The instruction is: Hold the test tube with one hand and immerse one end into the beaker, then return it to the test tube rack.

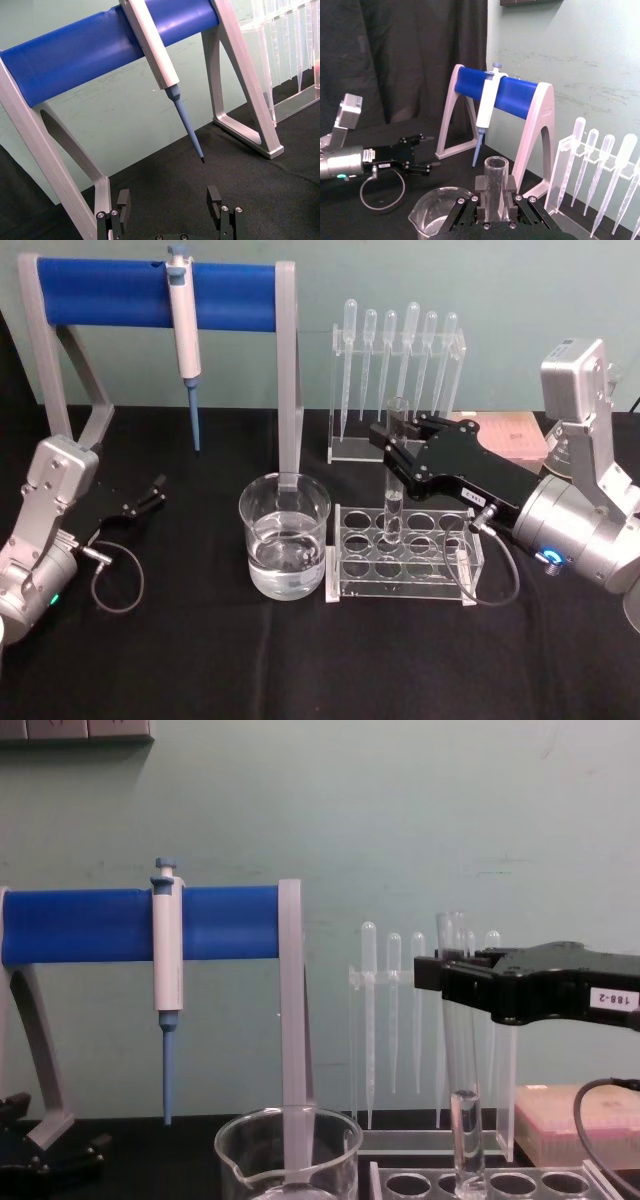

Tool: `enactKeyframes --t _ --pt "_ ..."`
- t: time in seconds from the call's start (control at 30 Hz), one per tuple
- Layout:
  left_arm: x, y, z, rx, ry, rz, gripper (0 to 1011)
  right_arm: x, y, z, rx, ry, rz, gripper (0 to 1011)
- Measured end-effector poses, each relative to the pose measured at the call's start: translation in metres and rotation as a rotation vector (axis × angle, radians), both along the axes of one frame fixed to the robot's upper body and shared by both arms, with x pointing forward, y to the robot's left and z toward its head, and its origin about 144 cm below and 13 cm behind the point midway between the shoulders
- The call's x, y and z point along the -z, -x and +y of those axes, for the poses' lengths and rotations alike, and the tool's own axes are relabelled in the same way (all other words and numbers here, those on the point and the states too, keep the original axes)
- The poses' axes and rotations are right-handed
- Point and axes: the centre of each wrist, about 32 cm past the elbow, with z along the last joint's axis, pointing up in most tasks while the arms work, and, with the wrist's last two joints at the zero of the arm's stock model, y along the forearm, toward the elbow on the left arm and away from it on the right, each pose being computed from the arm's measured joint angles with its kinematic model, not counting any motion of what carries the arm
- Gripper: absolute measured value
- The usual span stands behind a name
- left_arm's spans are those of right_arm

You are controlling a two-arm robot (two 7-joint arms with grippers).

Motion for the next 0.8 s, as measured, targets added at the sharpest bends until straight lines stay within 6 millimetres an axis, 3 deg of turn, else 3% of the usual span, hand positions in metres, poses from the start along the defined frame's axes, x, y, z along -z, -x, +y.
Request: enactKeyframes --t 0.8 --pt "0.000 0.000 0.000 0.000 0.000 0.000 1000 0.031 -0.007 0.008 -0.004 0.032 0.044 227"
